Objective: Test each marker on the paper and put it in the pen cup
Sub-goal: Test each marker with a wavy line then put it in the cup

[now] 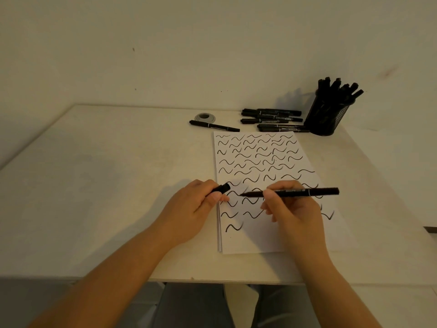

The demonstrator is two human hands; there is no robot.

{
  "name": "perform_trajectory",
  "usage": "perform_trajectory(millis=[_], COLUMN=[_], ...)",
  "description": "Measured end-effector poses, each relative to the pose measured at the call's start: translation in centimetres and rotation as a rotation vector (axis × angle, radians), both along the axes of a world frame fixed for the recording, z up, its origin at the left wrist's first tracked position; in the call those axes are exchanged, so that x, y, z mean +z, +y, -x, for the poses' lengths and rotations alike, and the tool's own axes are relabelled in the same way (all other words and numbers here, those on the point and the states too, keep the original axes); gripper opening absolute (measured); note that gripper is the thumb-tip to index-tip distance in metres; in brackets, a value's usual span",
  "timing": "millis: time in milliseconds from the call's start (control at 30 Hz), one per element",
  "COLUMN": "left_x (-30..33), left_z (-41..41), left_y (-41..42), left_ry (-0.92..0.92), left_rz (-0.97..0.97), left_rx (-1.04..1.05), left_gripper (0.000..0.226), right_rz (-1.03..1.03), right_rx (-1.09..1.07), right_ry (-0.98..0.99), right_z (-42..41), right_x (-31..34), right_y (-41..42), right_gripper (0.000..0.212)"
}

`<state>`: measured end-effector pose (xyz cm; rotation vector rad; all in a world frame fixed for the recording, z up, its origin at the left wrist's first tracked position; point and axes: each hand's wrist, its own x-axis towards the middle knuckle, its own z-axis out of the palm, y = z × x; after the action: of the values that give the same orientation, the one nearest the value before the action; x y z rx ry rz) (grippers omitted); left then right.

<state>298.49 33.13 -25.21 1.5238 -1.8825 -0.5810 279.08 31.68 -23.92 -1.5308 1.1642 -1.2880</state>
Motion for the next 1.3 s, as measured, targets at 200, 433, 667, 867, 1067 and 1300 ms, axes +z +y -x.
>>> perform_trajectory(millis=[200, 433, 667, 867, 1067, 1300], left_x=[-0.2, -0.2, -0.4, -0.2, 0.0, 0.3], left_z=[-0.1, -0.1, -0.4, -0.3, 0.1, 0.3], left_y=[0.1, -0.1, -0.3, -0.2, 0.3, 0.4], left_ry=[0.020, -0.031, -0.040, -0.050, 0.103, 0.239], left_rz=[0.077, 0.067, 0.060, 0.091, 0.106, 0.020], left_rx=[0.070, 0.061, 0.049, 0.019, 0.060, 0.052], left_gripper=[0.031, 0.033, 0.029, 0.044, 0.035, 0.028], right_rz=[-0.184, -0.244, -0.210, -0.139, -0.117, -0.100], right_rx=[0.067, 0.145, 0.174, 0.230, 0.336, 0.438], right_ry=[-0.376, -0.460, -0.356, -0.184, -0.168, -0.200], right_z=[-1.2, -2.1, -2.4, -2.9, -3.1, -3.2], right_x=[1.7, 0.7, 0.5, 0.5, 0.4, -0.2], right_y=[-3.1, -3.7, -3.8, -3.0, -2.6, -2.6], right_gripper=[0.023, 0.027, 0.025, 0.019, 0.020, 0.008])
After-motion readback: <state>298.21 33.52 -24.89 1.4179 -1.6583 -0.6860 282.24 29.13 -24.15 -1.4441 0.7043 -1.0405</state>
